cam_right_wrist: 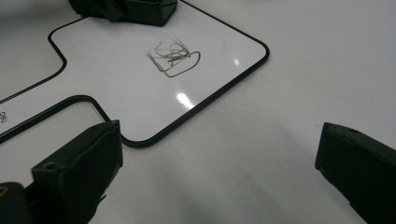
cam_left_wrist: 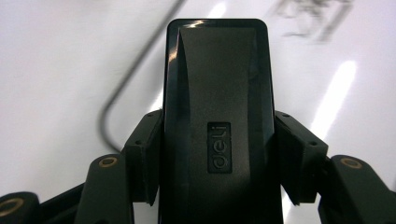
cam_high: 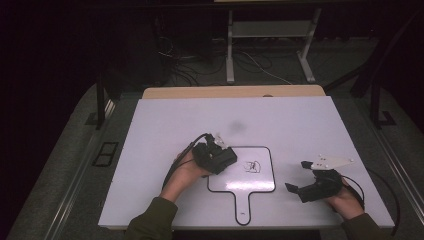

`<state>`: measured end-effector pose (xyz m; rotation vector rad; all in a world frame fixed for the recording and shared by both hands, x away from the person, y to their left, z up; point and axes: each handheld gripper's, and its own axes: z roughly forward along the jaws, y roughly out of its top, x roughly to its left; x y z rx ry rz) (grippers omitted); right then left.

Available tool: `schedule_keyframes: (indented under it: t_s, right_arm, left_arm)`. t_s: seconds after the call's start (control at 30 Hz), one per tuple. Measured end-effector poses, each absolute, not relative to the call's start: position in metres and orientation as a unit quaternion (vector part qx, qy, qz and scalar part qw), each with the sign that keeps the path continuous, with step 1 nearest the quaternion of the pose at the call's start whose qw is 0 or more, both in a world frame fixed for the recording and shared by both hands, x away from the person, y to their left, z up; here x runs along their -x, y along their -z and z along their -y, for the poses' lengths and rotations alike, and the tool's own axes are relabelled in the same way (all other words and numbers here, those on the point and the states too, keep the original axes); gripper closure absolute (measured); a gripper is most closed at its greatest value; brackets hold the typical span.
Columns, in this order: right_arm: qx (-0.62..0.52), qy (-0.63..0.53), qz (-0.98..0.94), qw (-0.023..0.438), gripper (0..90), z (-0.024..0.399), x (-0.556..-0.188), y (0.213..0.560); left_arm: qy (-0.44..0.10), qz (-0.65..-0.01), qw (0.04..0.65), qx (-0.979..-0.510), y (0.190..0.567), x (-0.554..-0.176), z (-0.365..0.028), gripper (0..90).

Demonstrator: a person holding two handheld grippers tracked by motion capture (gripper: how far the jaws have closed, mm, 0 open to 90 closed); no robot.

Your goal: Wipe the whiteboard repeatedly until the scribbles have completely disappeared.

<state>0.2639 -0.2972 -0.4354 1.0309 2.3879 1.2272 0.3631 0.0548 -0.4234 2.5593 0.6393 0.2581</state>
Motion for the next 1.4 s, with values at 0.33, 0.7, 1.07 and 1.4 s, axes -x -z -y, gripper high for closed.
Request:
schedule_keyframes:
  t_s: [0.33, 0.7, 1.07, 1.4]
  right_arm:
    - [-0.355, -0.423, -0.823, 0.133, 0.0, 0.297, -0.264, 0.435]
    - [-0.356, -0.422, -0.823, 0.133, 0.0, 0.297, -0.264, 0.436]
    - [-0.356, -0.423, -0.823, 0.133, 0.0, 0.297, -0.265, 0.436]
    - [-0.356, -0.423, -0.823, 0.133, 0.0, 0.297, -0.265, 0.436]
  left_arm:
    - [-0.078, -0.212, 0.242, -0.944, 0.423, -0.35, -0.049, 39.7]
    - [-0.087, -0.232, 0.239, -0.939, 0.423, -0.373, -0.047, 39.7]
    - [-0.067, -0.22, 0.243, -0.942, 0.423, -0.39, -0.024, 39.7]
    - [-0.057, -0.194, 0.243, -0.949, 0.423, -0.381, -0.001, 39.7]
